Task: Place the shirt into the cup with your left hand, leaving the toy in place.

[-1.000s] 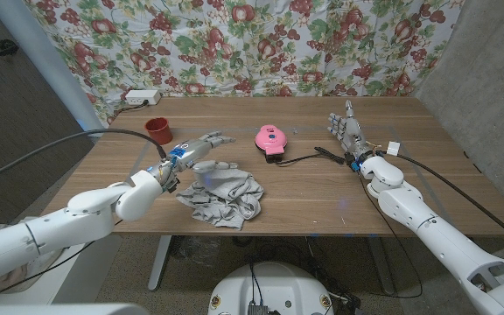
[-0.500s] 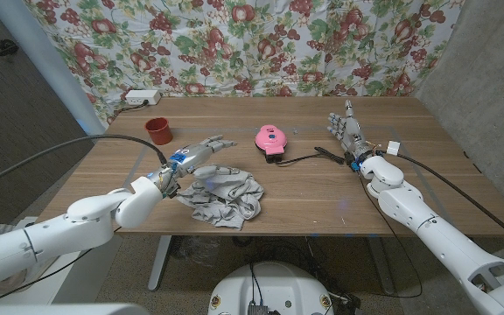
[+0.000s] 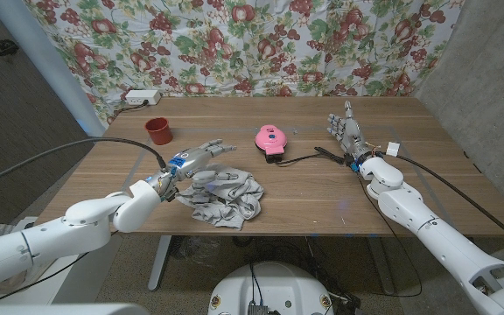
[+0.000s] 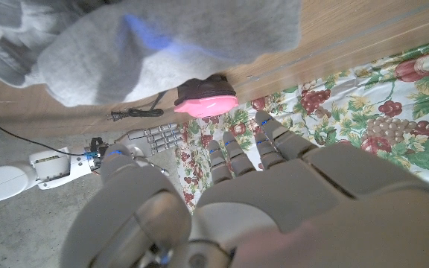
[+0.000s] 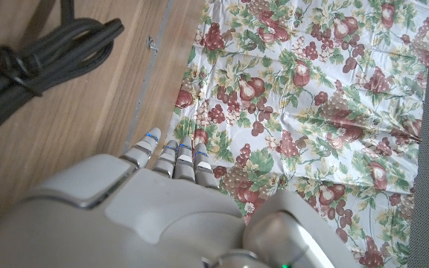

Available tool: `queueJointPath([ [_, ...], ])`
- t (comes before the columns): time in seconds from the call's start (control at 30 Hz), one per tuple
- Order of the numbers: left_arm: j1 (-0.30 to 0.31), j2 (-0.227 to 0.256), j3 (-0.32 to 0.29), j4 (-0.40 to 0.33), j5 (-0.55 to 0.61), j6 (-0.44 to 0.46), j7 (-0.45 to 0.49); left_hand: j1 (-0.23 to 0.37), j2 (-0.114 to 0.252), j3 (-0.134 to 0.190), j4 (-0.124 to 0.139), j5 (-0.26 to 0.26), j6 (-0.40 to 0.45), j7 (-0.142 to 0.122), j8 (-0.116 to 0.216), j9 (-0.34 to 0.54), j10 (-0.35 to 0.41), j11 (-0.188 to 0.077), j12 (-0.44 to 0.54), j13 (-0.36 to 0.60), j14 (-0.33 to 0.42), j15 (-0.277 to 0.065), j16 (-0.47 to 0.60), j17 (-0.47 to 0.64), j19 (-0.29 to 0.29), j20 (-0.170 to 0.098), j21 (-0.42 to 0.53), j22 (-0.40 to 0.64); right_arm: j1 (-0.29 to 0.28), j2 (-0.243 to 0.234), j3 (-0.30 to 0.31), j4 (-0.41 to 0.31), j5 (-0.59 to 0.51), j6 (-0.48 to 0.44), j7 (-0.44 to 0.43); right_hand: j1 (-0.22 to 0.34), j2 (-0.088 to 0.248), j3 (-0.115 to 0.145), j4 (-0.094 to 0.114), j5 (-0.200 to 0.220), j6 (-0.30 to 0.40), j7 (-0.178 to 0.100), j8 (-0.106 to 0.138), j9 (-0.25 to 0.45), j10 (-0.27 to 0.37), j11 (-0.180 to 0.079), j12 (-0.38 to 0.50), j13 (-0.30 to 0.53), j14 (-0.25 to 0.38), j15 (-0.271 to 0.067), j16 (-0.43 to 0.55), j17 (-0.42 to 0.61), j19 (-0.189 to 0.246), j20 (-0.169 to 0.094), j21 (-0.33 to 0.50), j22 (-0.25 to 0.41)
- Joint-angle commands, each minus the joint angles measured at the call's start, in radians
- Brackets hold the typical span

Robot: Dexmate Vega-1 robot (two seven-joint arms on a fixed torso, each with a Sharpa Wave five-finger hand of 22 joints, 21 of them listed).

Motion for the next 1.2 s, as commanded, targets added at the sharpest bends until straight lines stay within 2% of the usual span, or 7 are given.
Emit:
queueJointPath([
  [0.03,-0.018,-0.017,0.023,0.036,0.034,-0.037,0.011,0.001,-0.012,-0.006,-0.004,0.011,-0.007,-0.006,0.004,0.004,-0.009,-0.007,-0.003,0.003,-0.003,-0.169,0.003,0.005,-0.003,-0.033,-0.001,0.003,-0.002,-0.003,-0.002,-0.01,-0.004,-0.008,-0.007,0.003,0.0,0.004,0.001,-0.002,0.007,-0.002,0.004,0.005,-0.002,0.002,0.001,0.003,0.001,-0.002,0.006,0.004,-0.003,-0.001,0.003,0.003],
  [0.67,-0.021,-0.017,0.041,0.051,0.043,-0.091,0.028,0.004,-0.015,-0.01,-0.004,0.025,-0.009,-0.006,0.008,0.005,-0.013,-0.009,-0.004,0.003,-0.002,-0.176,0.004,0.005,0.003,-0.044,0.001,0.004,0.0,-0.007,-0.002,-0.019,-0.007,-0.023,-0.02,0.003,-0.001,0.005,0.001,-0.002,0.007,-0.001,0.005,0.005,-0.002,0.002,0.001,0.003,0.001,0.0,0.006,0.004,-0.003,-0.001,0.003,0.003],
  [1.0,0.018,0.022,0.033,0.013,0.049,-0.054,0.054,0.007,-0.015,-0.01,-0.005,0.029,-0.009,-0.006,0.009,0.005,-0.013,-0.009,-0.003,0.003,-0.004,-0.173,0.003,0.005,0.002,-0.044,0.001,0.004,0.0,-0.014,0.002,-0.026,-0.007,-0.033,-0.026,0.003,0.0,0.006,0.001,-0.003,0.007,-0.001,0.004,0.005,-0.002,0.003,0.001,0.003,0.0,-0.001,0.005,0.004,-0.003,0.0,0.003,0.003],
  [1.2,0.023,0.024,0.034,0.011,0.058,-0.035,0.055,0.01,-0.015,-0.011,-0.006,0.033,-0.008,-0.005,0.011,0.006,-0.015,-0.006,-0.004,0.003,-0.005,-0.173,0.003,0.005,0.0,-0.044,0.001,0.004,0.006,-0.013,0.0,-0.018,-0.005,-0.032,-0.018,0.003,0.0,0.006,0.001,-0.003,0.007,-0.001,0.004,0.005,-0.001,0.003,0.001,0.003,0.001,0.0,0.005,0.004,-0.005,0.001,0.003,0.003],
])
